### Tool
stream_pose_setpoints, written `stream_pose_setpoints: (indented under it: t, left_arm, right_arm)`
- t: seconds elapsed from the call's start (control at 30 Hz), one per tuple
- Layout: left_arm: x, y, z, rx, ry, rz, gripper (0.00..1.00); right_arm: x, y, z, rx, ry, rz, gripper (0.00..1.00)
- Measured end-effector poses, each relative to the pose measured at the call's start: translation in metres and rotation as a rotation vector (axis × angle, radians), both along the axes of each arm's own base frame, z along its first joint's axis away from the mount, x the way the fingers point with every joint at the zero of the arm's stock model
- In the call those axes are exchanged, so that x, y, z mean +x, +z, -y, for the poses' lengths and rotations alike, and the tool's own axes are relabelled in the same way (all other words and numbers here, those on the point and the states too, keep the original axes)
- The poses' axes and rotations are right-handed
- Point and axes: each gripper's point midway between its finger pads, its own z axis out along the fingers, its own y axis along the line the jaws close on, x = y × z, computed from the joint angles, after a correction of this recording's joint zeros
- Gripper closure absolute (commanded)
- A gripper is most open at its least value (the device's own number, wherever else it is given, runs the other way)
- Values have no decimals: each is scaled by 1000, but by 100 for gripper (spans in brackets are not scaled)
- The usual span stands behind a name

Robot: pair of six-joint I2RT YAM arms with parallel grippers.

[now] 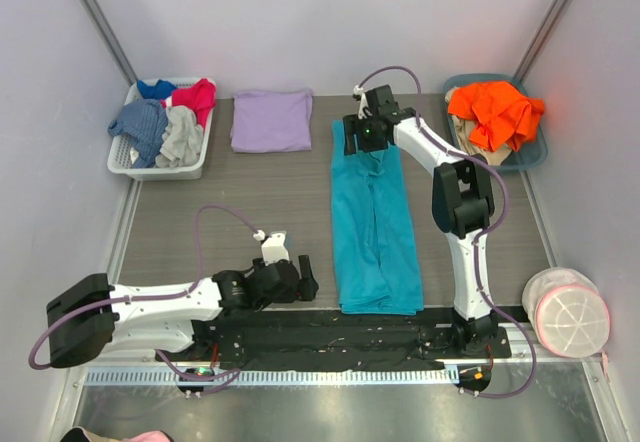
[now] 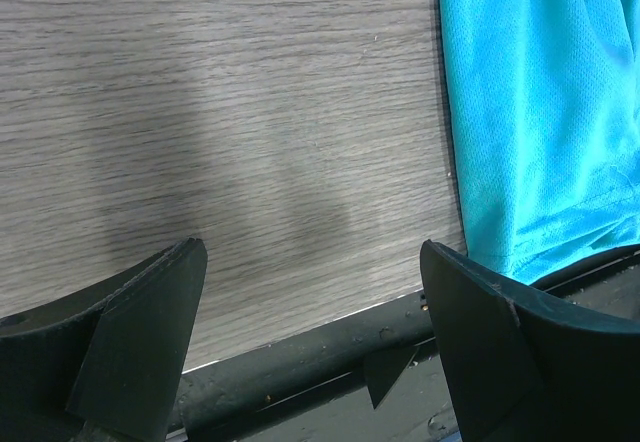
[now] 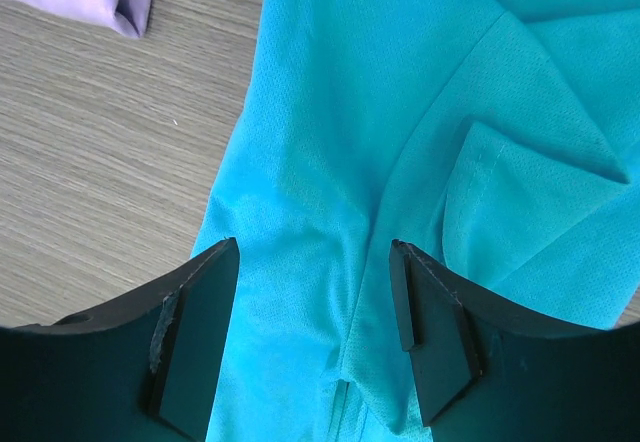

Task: Fold and stack the t-shirts
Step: Fold the tshirt

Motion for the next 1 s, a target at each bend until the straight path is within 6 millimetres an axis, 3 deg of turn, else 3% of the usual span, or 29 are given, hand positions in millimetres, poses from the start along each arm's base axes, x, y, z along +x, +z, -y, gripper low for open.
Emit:
stream_pose_setpoints:
  t: [0.5, 1.0]
  left_arm:
    - [0, 3, -2, -5, 5, 6, 6]
    - [0, 3, -2, -5, 5, 6, 6]
  right_arm:
    - [-6, -31, 8, -43, -31, -51, 30]
    - [5, -37, 46, -202, -189, -6, 30]
